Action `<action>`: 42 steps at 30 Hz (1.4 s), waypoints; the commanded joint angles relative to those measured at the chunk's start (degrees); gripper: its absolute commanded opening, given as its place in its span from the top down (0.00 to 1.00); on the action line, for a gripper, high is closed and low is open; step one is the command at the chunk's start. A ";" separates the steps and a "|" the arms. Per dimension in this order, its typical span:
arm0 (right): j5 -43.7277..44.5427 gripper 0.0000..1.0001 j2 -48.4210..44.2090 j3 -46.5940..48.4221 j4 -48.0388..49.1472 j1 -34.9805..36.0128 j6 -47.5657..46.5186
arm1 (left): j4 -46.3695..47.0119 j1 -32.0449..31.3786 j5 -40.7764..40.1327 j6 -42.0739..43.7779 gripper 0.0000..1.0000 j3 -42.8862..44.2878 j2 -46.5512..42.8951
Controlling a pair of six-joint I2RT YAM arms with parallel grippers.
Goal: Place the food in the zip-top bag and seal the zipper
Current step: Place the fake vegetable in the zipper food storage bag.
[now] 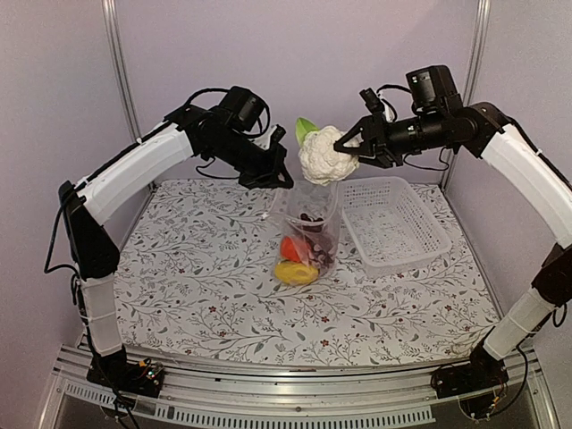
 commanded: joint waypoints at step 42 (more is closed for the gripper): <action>7.43 0.34 11.60 5.63 -7.62 4.89 10.49 | 1.26 -2.77 0.64 0.16 0.97 -0.67 -0.57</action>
